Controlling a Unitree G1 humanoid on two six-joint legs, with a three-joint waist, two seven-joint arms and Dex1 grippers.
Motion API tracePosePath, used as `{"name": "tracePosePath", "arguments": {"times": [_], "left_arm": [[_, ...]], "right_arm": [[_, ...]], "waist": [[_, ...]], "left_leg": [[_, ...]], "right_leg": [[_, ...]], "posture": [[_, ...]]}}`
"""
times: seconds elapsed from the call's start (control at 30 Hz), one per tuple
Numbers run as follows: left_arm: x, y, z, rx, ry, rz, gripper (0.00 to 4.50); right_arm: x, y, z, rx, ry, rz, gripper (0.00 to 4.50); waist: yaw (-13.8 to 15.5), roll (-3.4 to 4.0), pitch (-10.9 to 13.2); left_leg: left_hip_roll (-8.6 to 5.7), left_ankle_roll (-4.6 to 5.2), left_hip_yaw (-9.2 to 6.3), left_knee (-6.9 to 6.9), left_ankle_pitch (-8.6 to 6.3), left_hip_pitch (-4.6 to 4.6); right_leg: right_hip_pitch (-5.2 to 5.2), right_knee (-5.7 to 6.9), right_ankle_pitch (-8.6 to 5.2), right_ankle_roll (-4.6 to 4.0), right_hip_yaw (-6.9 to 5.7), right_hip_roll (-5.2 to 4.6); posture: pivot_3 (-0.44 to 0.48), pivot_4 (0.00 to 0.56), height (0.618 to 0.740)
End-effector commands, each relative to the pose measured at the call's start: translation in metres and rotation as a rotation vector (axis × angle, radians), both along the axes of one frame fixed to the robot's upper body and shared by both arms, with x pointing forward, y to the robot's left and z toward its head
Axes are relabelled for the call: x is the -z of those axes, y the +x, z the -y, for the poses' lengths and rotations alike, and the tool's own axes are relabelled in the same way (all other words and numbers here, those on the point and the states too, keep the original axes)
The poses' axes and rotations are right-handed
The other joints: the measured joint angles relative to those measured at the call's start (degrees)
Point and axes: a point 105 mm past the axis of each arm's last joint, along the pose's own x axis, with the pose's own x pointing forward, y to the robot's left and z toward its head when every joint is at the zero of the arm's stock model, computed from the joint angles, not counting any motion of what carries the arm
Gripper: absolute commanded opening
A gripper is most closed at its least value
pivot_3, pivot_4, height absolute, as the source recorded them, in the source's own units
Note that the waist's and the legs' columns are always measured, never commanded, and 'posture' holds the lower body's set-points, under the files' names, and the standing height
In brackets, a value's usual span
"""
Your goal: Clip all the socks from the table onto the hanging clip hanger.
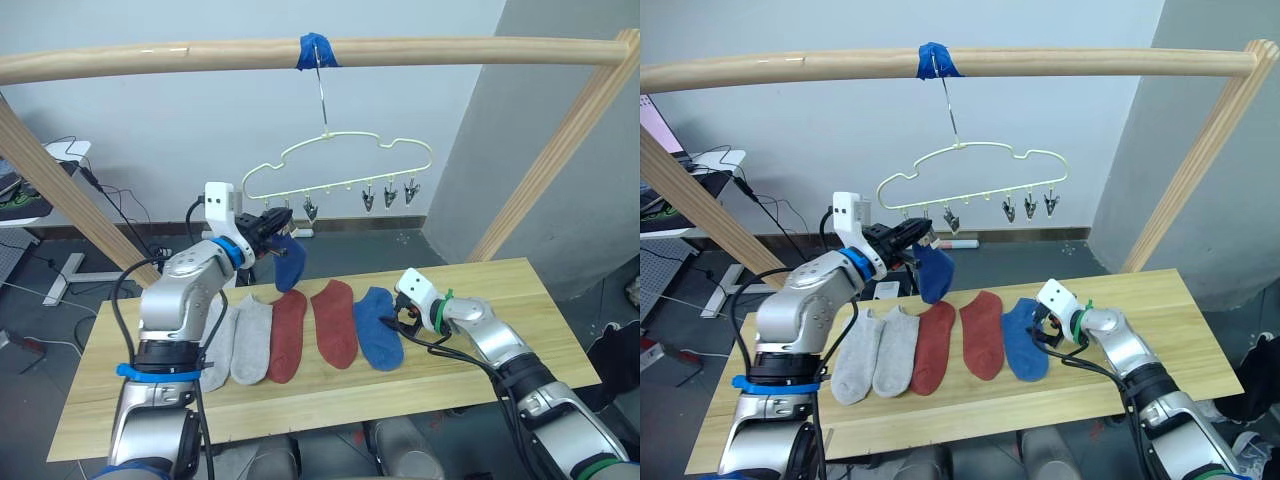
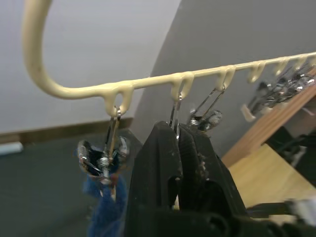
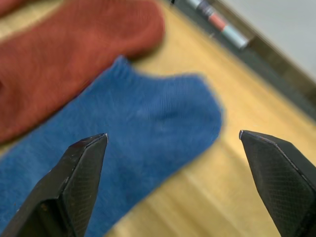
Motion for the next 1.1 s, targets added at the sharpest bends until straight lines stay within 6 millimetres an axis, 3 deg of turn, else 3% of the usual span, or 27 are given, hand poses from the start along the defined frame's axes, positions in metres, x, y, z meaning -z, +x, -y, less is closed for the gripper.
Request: {"name": "tracePosePath", "arguments": {"times": [0.03, 0.33, 0.47, 0.77, 0.83, 0.97, 1.1], "left_arm": [[0.006, -0.015, -0.004, 0.015, -0.049, -0.096, 0.02], [0.006, -0.032, -0.003, 0.055, -0.046, -0.137, 0.02], [0.006, -0.035, -0.001, 0.057, -0.051, -0.14, 0.0], [0.007, -0.035, -0.001, 0.058, -0.054, -0.146, 0.0], [0.007, -0.034, 0.005, 0.068, -0.095, -0.169, 0.0], [0.009, -0.032, 0.012, 0.087, -0.256, -0.291, 0.0], [0.007, -0.029, 0.013, 0.083, -0.368, -0.369, 0.0]], "right_arm": [[-0.002, 0.007, -0.011, -0.054, -0.005, 0.037, 4.5], [0.02, 0.008, -0.012, -0.04, -0.04, -0.013, 4.5], [0.026, 0.005, -0.007, -0.034, -0.05, -0.044, 3.33], [0.031, 0.001, -0.002, -0.088, -0.113, 0.0, 0.22], [0.021, 0.0, 0.001, -0.099, -0.08, 0.042, 0.04], [-0.036, -0.008, -0.008, -0.195, 0.066, 0.212, 0.04], [-0.076, -0.026, -0.02, -0.268, 0.104, 0.332, 0.04]], "waist": [[0.08, 0.01, 0.01], [0.31, 0.01, 0.0], [0.5, 0.01, 0.0], [0.87, 0.01, 0.0], [1.25, 0.01, 0.0], [2.52, 0.02, 0.02], [2.21, 0.04, 0.07]], "left_leg": [[-0.01, 0.0, 0.01, 0.01, 0.0, -0.01], [-0.01, -0.01, 0.02, 0.02, 0.0, 0.14], [-0.01, -0.01, 0.01, 0.01, 0.01, 0.17], [-0.01, -0.01, 0.03, 0.02, 0.01, 0.2], [-0.01, -0.01, 0.04, 0.02, 0.01, 0.2], [-0.02, -0.02, 0.02, 0.02, 0.0, 0.07], [-0.02, -0.02, 0.06, 0.02, 0.0, 0.11]], "right_leg": [[0.0, 0.0, 0.0, 0.0, 0.01, -0.01], [0.09, 0.06, 0.0, -0.01, 0.04, -0.02], [0.12, 0.08, 0.0, -0.01, 0.04, -0.01], [0.12, 0.08, 0.0, -0.01, 0.05, -0.01], [0.13, 0.08, 0.0, -0.01, 0.06, -0.01], [0.09, 0.0, -0.01, 0.0, 0.04, -0.02], [0.05, 0.0, -0.01, 0.01, 0.08, -0.02]], "posture": [[-0.144, 0.167, 0.74], [-0.099, 0.162, 0.74], [-0.093, 0.161, 0.74], [-0.091, 0.154, 0.74], [-0.094, 0.156, 0.74], [-0.11, 0.166, 0.74], [-0.126, 0.171, 0.74]]}}
